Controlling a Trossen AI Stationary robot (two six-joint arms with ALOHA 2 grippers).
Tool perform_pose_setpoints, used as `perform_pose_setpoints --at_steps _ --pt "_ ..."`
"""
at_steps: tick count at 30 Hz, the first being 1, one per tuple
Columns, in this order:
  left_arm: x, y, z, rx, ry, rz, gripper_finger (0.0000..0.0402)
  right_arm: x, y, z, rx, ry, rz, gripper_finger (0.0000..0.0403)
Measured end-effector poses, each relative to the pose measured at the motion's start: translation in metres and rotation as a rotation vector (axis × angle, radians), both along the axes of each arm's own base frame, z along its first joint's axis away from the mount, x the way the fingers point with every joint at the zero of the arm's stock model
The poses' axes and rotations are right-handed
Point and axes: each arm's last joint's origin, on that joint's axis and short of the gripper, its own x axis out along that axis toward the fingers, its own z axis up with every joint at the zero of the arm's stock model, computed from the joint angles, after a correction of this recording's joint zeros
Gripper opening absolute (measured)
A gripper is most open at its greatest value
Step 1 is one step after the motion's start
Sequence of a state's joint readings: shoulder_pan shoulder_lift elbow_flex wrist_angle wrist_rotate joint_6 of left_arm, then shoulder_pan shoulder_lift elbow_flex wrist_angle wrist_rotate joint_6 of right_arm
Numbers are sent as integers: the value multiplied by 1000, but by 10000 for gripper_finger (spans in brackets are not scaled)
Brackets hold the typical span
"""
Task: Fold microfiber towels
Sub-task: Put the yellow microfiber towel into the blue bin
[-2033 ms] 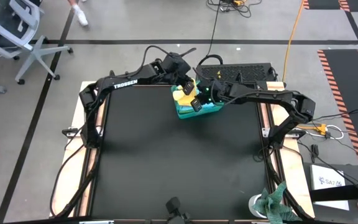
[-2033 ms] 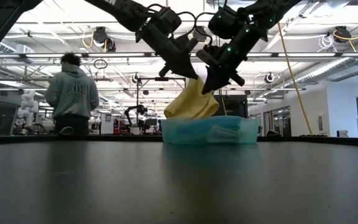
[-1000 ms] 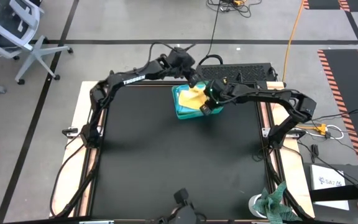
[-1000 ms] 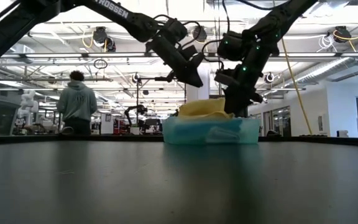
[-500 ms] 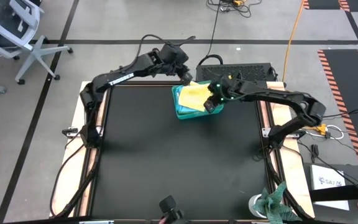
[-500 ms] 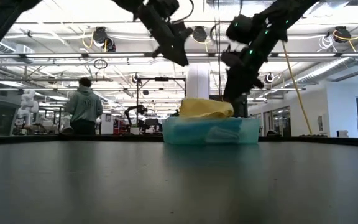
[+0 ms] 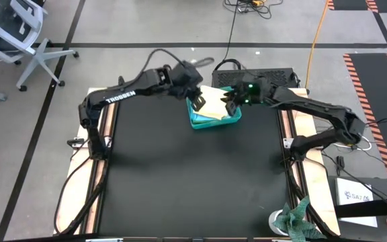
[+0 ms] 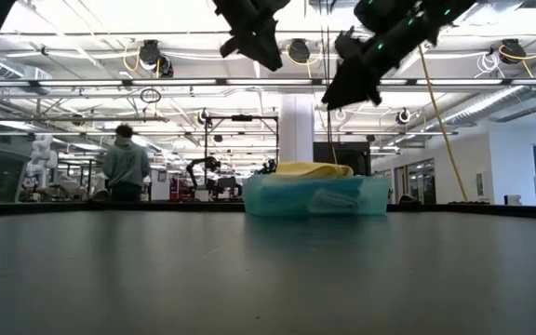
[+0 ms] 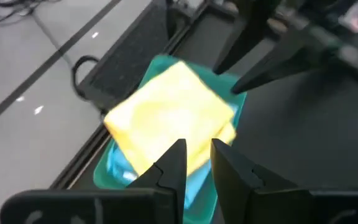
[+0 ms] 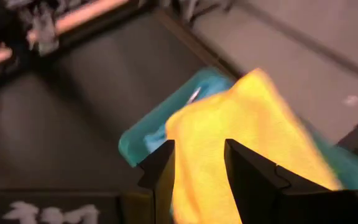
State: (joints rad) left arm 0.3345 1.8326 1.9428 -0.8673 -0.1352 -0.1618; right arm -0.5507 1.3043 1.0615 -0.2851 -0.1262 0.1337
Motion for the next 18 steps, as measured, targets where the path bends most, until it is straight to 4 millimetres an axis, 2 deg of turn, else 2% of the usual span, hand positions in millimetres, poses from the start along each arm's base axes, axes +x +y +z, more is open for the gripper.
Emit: perform_pose_setpoints --at_steps 7,12,15,18 --pt "5 -38 -15 8 119 87 76 40 -21 -54 70 45 72 119" --pt "3 -57 -18 -25 159 120 76 59 -28 -92 193 51 136 107" --pt "3 -65 -19 -40 166 130 76 63 -25 -102 214 77 164 107" --pt "4 -71 -19 -27 169 126 76 63 -19 -98 200 80 238 116"
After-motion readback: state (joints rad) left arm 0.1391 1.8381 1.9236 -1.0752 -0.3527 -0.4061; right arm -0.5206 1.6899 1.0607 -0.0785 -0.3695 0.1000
